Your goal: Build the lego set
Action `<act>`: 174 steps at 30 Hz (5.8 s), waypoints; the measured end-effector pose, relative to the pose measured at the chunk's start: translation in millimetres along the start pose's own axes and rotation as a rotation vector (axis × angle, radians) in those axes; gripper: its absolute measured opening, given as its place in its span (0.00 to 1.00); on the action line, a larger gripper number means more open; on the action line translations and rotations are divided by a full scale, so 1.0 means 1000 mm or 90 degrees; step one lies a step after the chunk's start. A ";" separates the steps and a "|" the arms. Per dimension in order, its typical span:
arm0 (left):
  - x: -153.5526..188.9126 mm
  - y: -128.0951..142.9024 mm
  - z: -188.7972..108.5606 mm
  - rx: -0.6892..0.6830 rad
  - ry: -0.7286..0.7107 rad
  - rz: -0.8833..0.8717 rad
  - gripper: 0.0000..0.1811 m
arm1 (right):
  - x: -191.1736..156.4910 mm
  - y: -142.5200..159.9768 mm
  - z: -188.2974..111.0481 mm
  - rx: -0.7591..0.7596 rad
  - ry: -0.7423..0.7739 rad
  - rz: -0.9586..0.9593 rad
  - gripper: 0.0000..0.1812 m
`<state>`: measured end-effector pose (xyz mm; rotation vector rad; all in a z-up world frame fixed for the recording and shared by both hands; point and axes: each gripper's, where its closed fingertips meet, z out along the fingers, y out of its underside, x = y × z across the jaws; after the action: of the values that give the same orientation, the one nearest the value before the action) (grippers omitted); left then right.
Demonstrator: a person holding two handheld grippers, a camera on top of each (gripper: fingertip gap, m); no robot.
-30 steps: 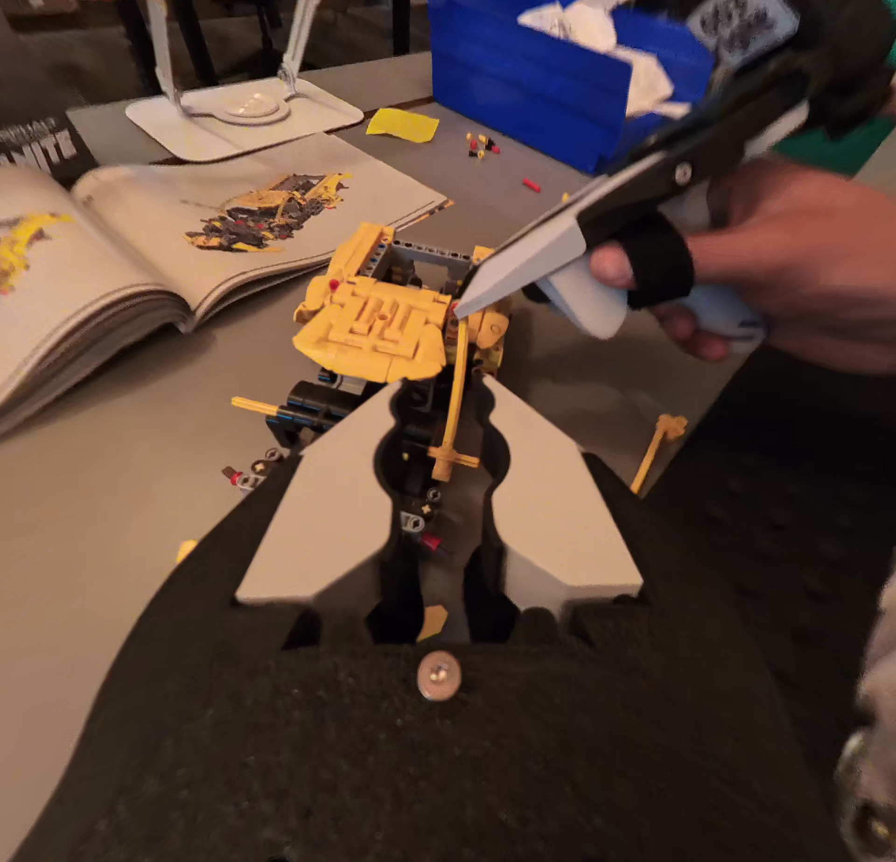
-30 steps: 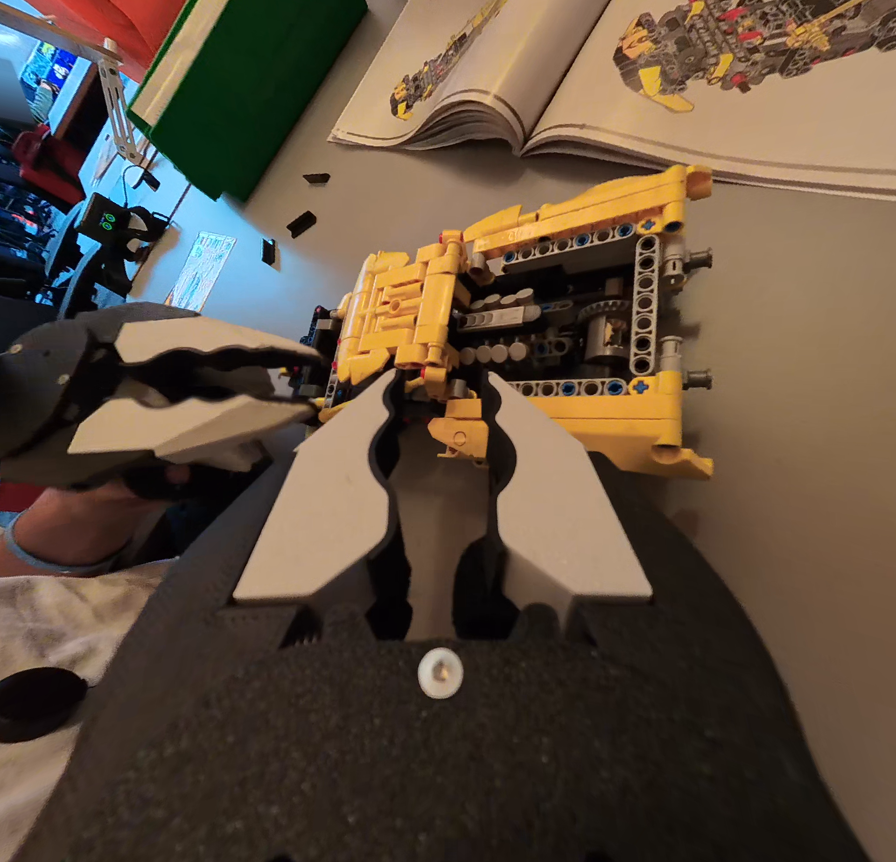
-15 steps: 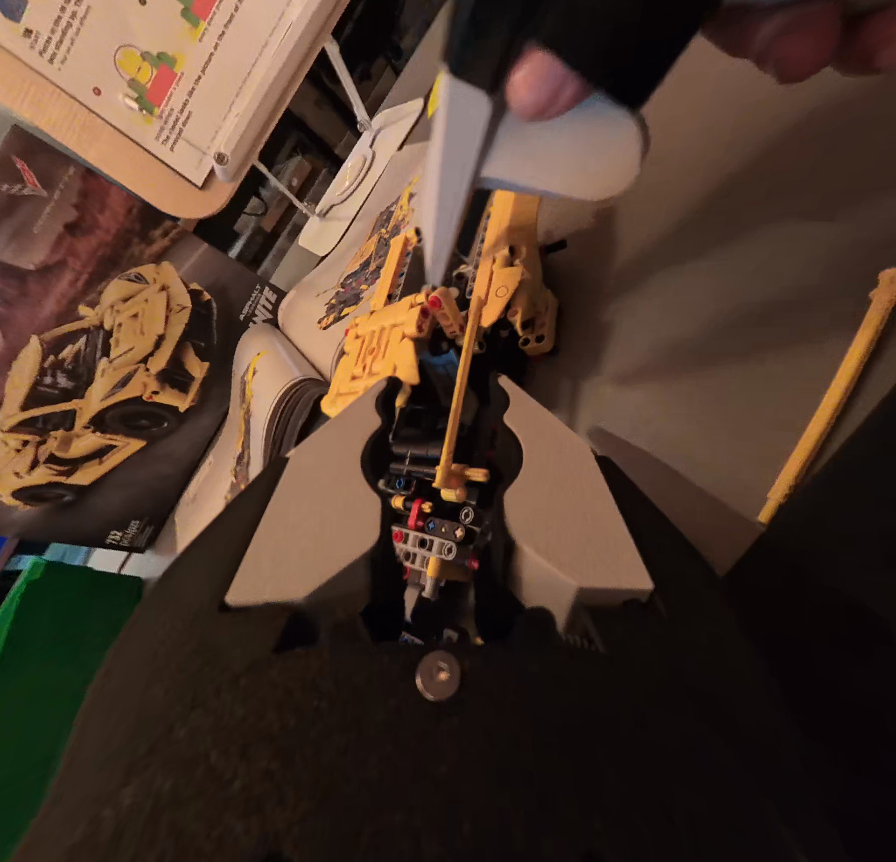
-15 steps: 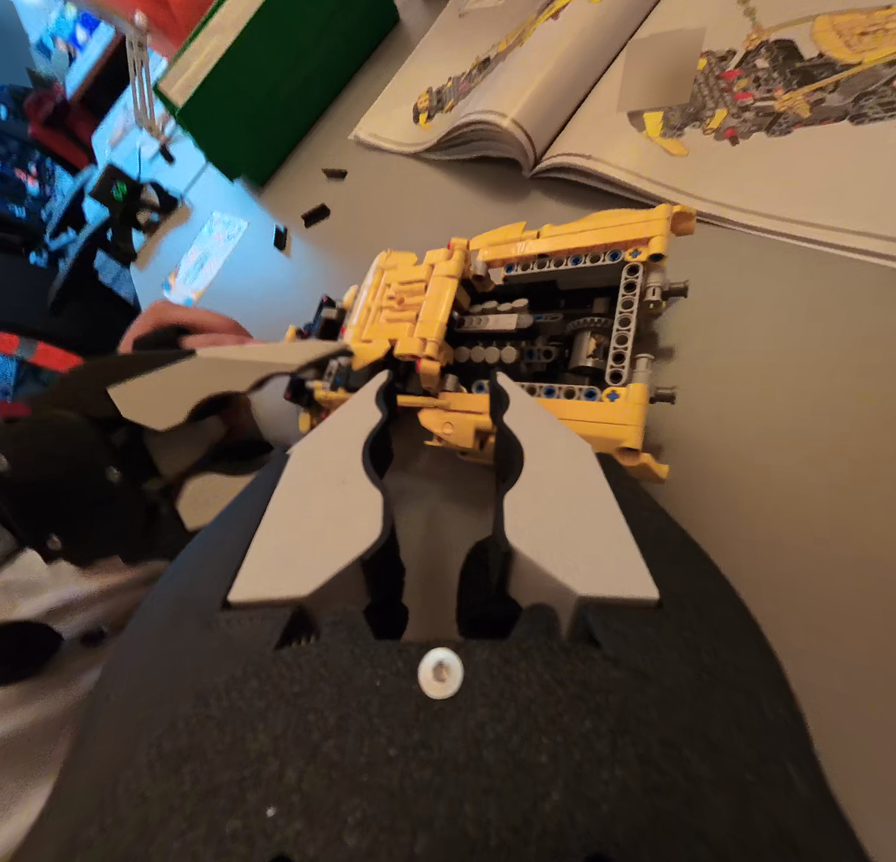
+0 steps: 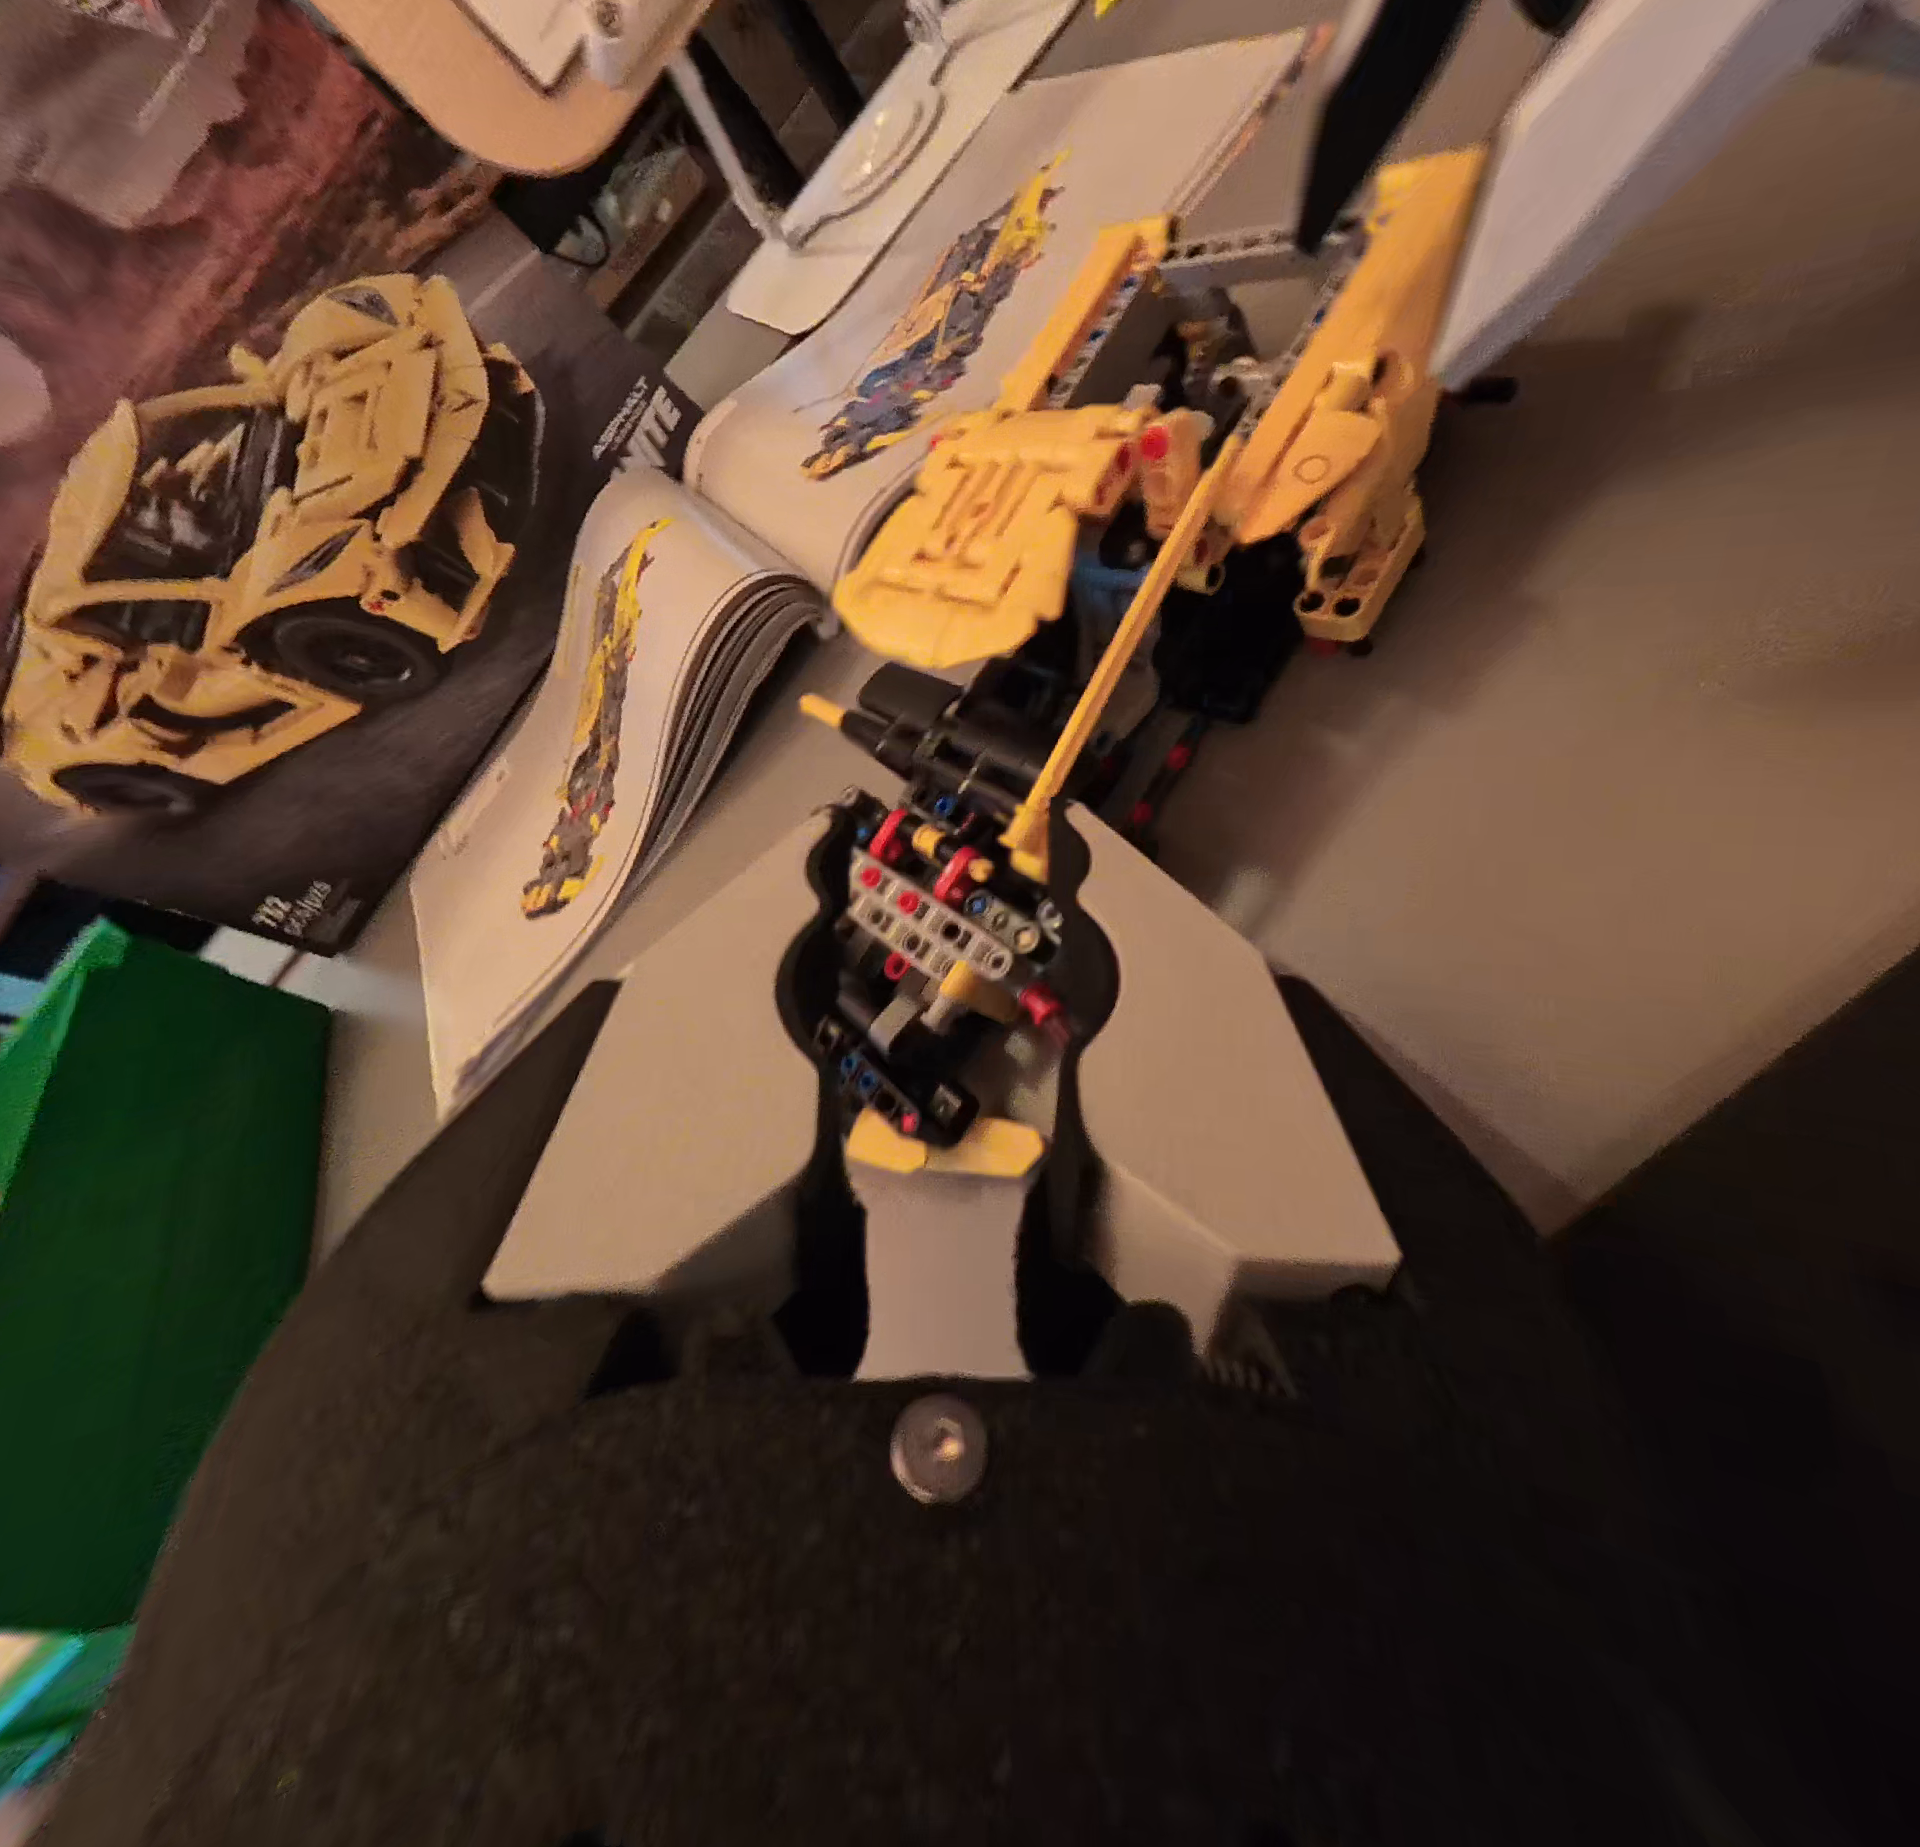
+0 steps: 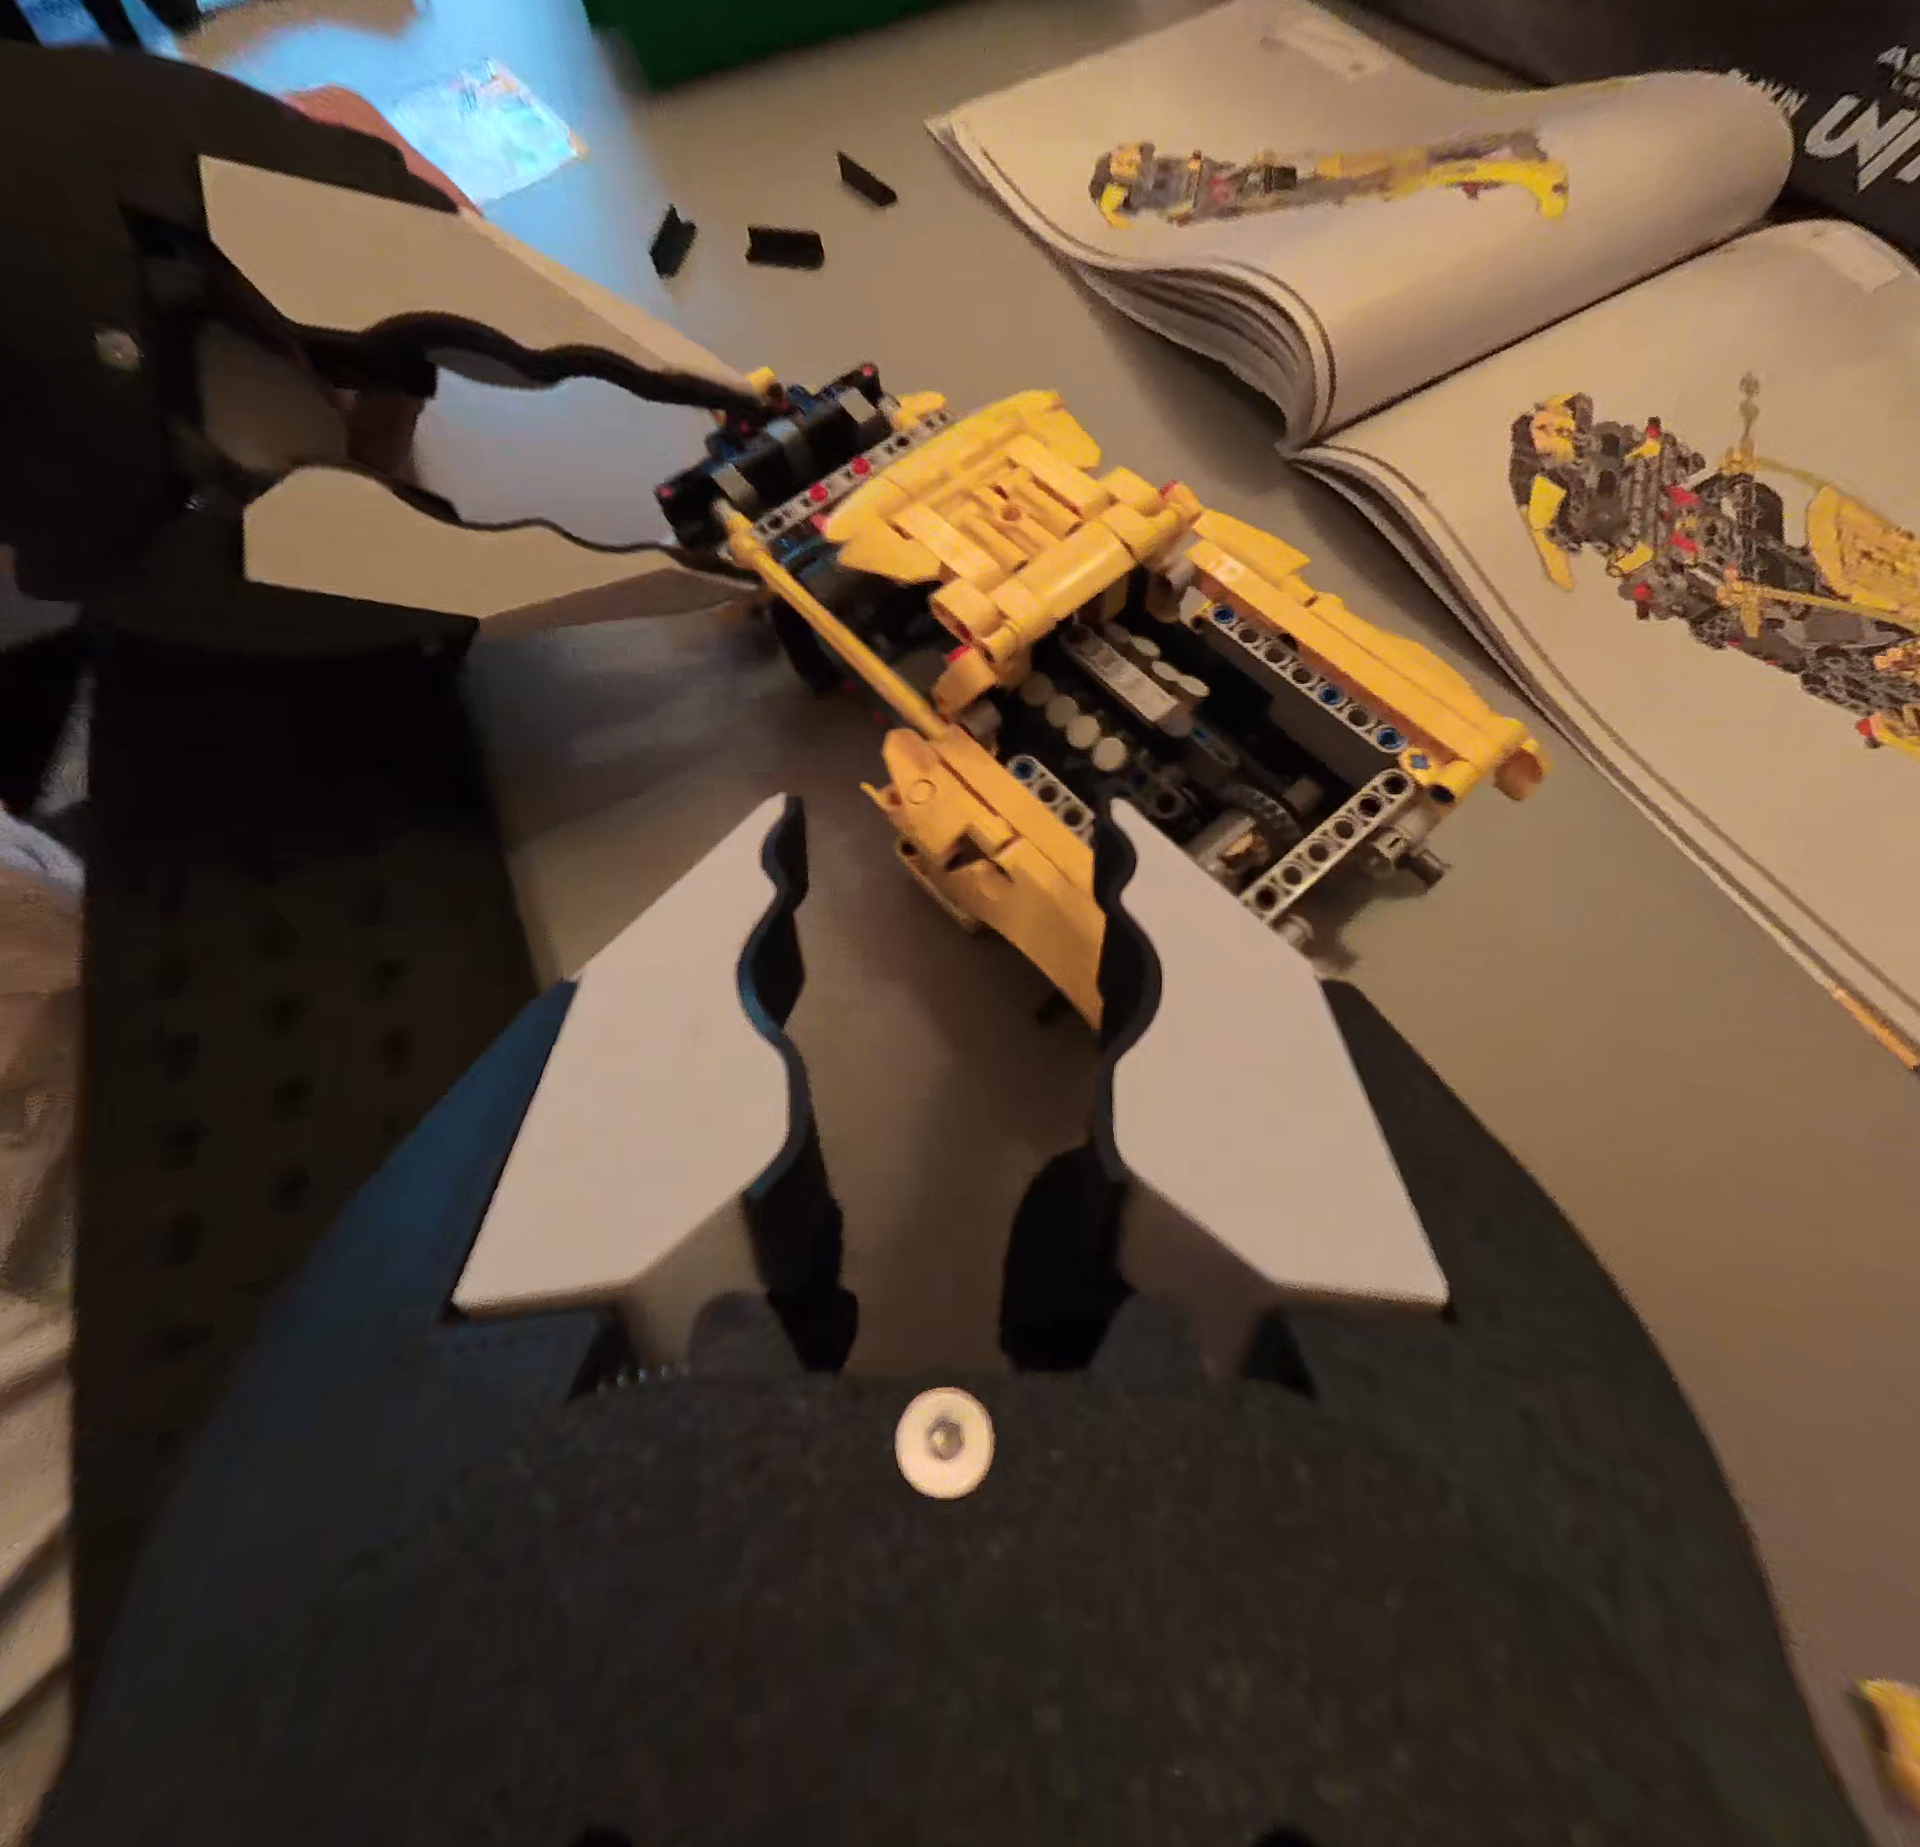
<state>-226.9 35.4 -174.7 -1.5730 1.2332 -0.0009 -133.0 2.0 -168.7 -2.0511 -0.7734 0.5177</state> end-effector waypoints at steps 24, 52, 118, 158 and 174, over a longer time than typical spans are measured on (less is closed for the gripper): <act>0.007 -0.008 -0.035 0.151 0.299 -0.250 0.12 | -0.011 0.009 -0.009 0.141 0.110 0.020 0.28; 0.033 0.003 -0.008 0.034 0.327 -0.027 0.13 | -0.017 0.015 0.014 0.079 0.133 -0.089 0.33; 0.079 -0.090 0.049 0.160 0.838 0.105 0.36 | 0.049 0.025 -0.018 0.252 -0.228 0.799 0.03; 0.090 -0.105 0.056 0.213 0.759 0.042 0.36 | 0.034 0.001 -0.036 0.271 -0.286 0.906 0.03; 0.090 -0.105 0.057 0.213 0.757 0.042 0.36 | 0.000 0.055 -0.039 0.060 -0.208 0.594 0.08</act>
<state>-81.3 1.0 -173.3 -1.1892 2.0224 -1.1786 -91.6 -44.5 -193.6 -2.1774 0.0996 1.3929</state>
